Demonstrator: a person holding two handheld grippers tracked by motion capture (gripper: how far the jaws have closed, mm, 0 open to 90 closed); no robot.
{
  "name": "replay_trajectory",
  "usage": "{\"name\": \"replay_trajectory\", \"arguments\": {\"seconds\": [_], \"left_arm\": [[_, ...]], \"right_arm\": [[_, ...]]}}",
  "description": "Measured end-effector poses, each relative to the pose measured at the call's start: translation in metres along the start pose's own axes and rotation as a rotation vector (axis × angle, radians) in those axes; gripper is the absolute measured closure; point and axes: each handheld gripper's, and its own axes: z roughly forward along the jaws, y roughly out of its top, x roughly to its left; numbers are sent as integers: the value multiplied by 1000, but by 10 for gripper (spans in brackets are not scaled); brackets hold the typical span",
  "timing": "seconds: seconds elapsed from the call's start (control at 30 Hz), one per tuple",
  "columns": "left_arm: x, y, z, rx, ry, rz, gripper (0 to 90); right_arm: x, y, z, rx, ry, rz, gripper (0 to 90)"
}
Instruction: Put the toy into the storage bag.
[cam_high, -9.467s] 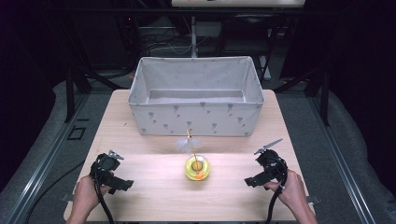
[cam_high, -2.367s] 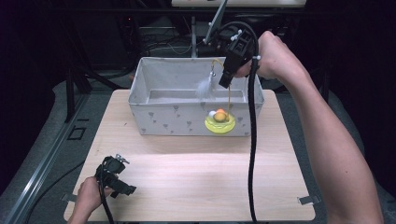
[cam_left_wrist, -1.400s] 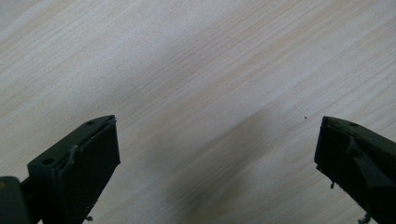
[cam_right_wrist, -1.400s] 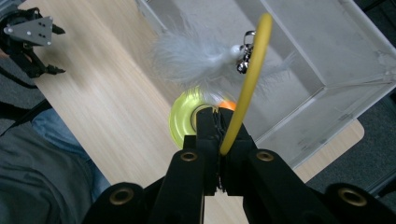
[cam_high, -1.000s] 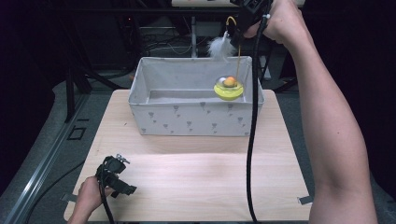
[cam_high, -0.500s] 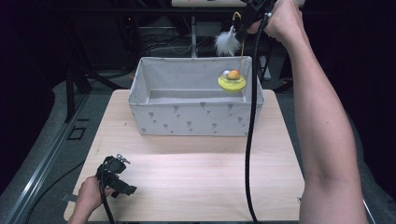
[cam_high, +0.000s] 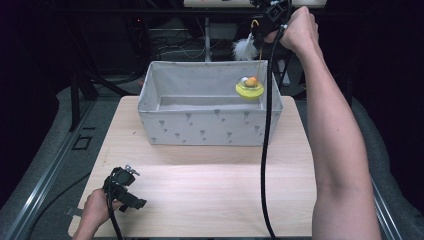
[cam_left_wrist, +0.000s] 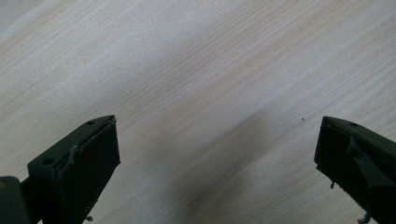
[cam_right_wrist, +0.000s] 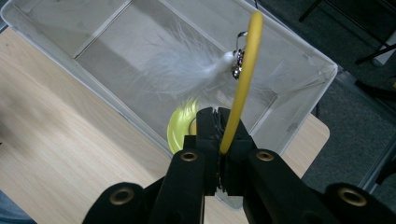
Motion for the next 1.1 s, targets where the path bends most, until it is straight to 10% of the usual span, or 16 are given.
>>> {"name": "replay_trajectory", "arguments": {"seconds": [1.1], "left_arm": [[-2, 2, 1, 7, -3, 10, 3]], "right_arm": [[-22, -54, 101, 108, 15, -48, 879]]}}
